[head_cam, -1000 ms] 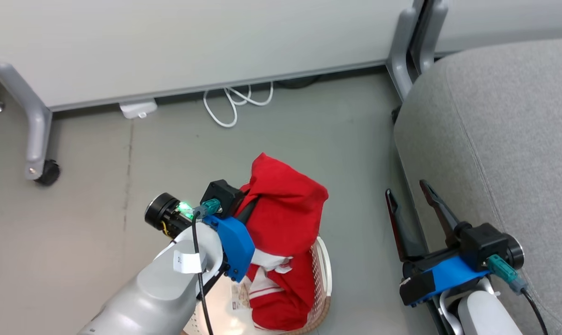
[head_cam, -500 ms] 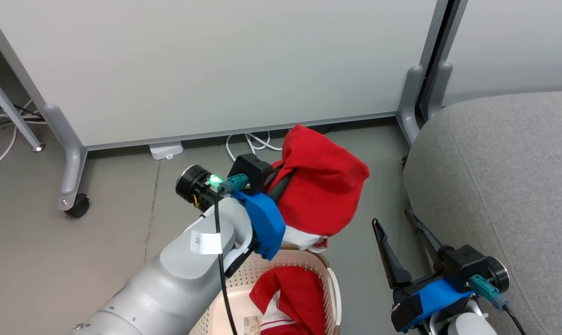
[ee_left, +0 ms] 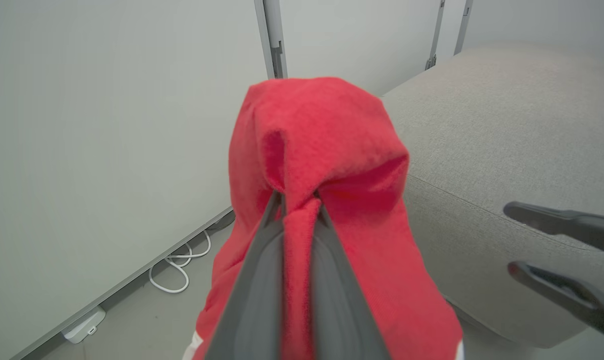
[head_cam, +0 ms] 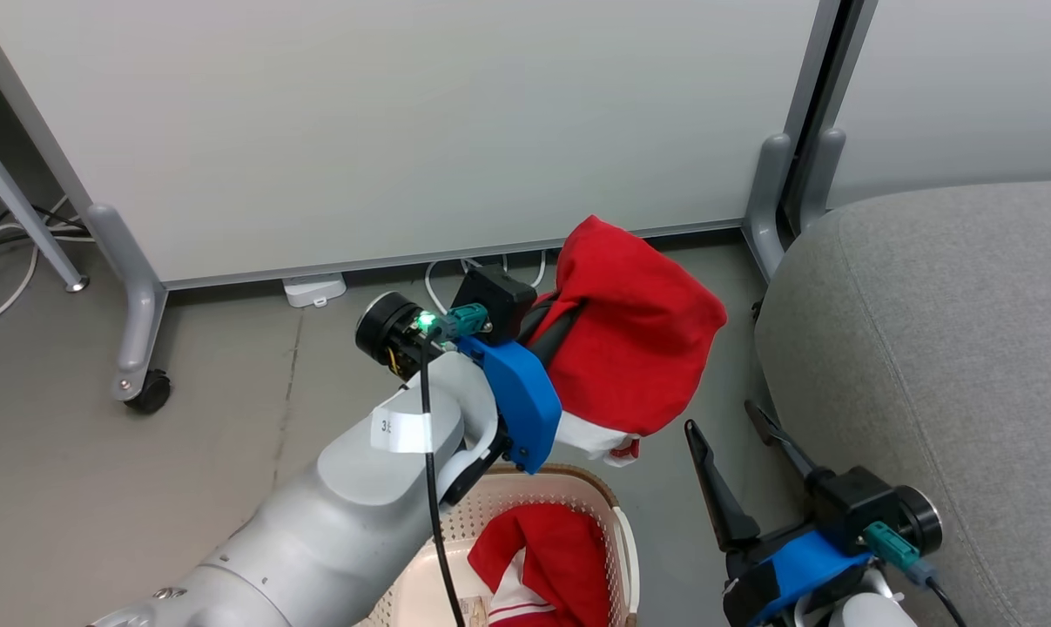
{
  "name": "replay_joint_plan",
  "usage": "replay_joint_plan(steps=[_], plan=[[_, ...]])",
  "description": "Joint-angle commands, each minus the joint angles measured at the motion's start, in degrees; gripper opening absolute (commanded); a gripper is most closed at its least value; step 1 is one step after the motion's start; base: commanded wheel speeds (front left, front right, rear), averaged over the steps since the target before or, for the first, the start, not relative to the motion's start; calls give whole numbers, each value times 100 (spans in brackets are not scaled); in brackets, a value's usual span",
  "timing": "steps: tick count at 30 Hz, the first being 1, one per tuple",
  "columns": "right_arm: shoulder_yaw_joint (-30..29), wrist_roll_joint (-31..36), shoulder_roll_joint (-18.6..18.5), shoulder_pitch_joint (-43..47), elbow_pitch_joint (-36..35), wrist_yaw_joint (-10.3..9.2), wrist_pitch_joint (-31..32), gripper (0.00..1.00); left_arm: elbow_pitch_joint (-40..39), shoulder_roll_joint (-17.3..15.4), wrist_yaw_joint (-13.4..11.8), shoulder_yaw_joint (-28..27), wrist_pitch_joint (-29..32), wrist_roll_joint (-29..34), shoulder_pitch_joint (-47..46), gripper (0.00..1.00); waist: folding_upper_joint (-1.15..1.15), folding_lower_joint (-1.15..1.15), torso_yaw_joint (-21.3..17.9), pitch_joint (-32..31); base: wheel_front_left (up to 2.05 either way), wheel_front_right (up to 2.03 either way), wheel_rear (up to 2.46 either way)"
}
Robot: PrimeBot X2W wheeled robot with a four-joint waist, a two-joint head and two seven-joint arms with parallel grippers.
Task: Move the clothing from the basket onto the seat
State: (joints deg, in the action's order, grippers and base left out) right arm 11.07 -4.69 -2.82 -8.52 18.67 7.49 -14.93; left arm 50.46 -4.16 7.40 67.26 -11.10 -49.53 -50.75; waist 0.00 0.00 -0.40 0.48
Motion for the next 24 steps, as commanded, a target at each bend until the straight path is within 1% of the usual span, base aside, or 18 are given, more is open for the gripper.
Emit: replay_joint_plan(steps=[1,9,17,24], plan=[[39,79,-12,50,-22,1,26,100,14,10,12,5,3,-51,-53,0,0,0,2,15,0,0,0],[462,152,-13,-103,119,1,100,100,53,54,12,135,5,-145,-126,0,0,0,10,64,0,0,0],[991,388,-13,-404,505,1,197,100,82,73,12,247,-24,-234,-192,0,0,0,28,105,0,0,0],[1105,367,-13,-802,847,1,103,100,90,85,12,314,-57,-295,-251,0,0,0,81,167,0,0,0]])
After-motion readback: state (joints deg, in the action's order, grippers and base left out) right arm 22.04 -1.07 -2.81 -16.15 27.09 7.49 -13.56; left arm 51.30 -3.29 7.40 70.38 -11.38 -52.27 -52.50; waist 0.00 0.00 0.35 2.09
